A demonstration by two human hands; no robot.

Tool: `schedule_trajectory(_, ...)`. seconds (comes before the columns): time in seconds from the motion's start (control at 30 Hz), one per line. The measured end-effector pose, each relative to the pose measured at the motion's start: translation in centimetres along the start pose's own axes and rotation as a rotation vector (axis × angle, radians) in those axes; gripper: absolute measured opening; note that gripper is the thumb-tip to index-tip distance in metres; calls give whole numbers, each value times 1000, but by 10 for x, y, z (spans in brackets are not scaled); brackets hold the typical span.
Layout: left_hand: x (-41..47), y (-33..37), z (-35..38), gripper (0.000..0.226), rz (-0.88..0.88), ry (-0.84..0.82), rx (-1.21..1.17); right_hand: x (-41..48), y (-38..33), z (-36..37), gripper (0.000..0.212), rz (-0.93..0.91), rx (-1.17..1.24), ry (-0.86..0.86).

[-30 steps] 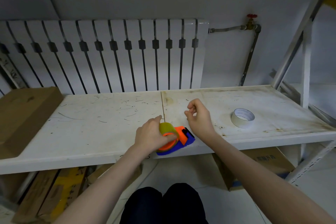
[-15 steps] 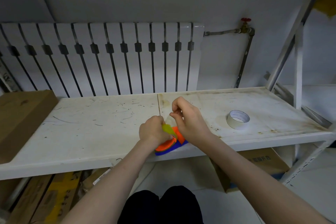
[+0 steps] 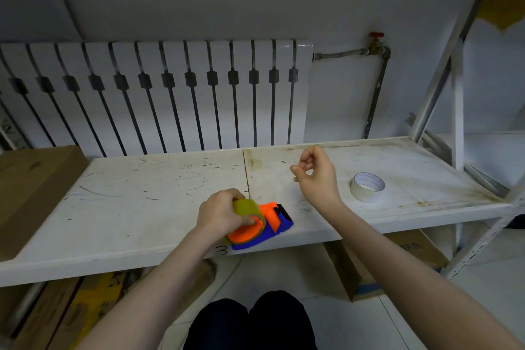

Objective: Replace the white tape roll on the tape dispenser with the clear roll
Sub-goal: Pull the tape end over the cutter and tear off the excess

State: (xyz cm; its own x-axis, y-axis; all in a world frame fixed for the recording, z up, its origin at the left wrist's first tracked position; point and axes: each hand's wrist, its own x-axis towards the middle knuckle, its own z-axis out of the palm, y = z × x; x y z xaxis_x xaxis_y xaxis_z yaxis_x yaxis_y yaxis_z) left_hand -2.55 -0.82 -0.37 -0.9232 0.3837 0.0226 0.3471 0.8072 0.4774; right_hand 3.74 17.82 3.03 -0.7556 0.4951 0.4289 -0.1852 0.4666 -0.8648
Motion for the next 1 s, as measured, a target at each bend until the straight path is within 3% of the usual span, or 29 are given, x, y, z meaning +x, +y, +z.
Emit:
schedule_trajectory(0.3,-4,-10,-12,58,14,30,-25,1,63,4,23,451,178,92)
schedule_trajectory(0.47,-3,-16,-14,60,12,-12,22,-10,81,17,20,552,210,96)
schedule_trajectory(0.57,0,-14,-15,59,18,-38,46,-10,70,18,19,466,204,120)
schedule_trajectory(0.7,8,-2,-16,55,-5,-70,71,-8,32,15,29,183,130,103)
schedule_trajectory(0.9,11,4,-17,47,-46,-67,79,-23,-21,24,25,-190,12,-101)
schedule_trajectory(1.0,9,4,-19,43,-63,-80,54,-30,-34,28,23,-282,-19,-130)
